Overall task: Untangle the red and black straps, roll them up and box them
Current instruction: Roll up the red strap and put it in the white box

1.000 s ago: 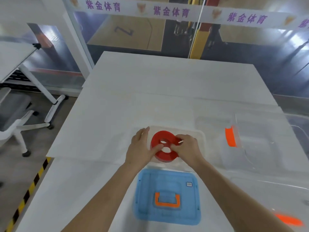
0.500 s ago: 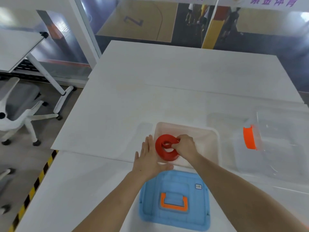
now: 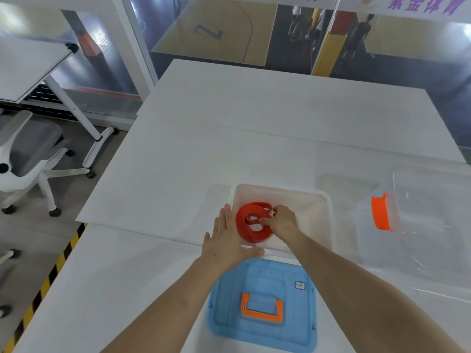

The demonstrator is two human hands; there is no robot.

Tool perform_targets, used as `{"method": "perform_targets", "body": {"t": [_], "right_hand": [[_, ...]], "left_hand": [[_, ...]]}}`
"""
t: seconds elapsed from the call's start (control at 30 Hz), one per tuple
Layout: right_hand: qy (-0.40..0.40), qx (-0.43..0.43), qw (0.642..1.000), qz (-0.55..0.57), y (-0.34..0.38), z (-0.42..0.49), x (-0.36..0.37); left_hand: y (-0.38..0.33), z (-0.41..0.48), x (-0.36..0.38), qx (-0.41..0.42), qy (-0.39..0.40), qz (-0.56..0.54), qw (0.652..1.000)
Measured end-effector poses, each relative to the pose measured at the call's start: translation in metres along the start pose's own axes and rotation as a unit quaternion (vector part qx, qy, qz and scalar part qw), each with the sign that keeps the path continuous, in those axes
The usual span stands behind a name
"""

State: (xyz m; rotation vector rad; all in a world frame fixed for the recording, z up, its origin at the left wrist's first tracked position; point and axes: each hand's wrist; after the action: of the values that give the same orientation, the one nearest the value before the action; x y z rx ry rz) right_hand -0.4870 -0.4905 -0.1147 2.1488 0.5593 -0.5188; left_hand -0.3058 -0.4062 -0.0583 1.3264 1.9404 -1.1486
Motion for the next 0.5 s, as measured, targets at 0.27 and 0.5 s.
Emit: {"method": "perform_targets", "body": {"t": [0.27,0.5], "right_hand": [[-0.026,-0.110,0.991,-0.073,-0.001,-0.042,-0.023],[-0.096,-0.235,0.953,-0.164,-0.004,-0.142,-0.053]], "left_hand": [[-0.005,-0.004,-0.013,-0.015,0.010,0.052,0.998],[-0.002,-0.064,-0.024,0.081,-0.131,0.142,0.978]]}}
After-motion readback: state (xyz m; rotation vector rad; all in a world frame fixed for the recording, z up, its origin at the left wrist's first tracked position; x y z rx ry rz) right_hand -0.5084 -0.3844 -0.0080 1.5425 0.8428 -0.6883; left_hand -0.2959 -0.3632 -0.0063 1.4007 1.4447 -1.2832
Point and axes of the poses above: each hand's wrist, its own z-axis towards the middle knuckle, its own x-axis out of the palm, y = z × x, and after that the axes turned 8 degrees about z, right-handed
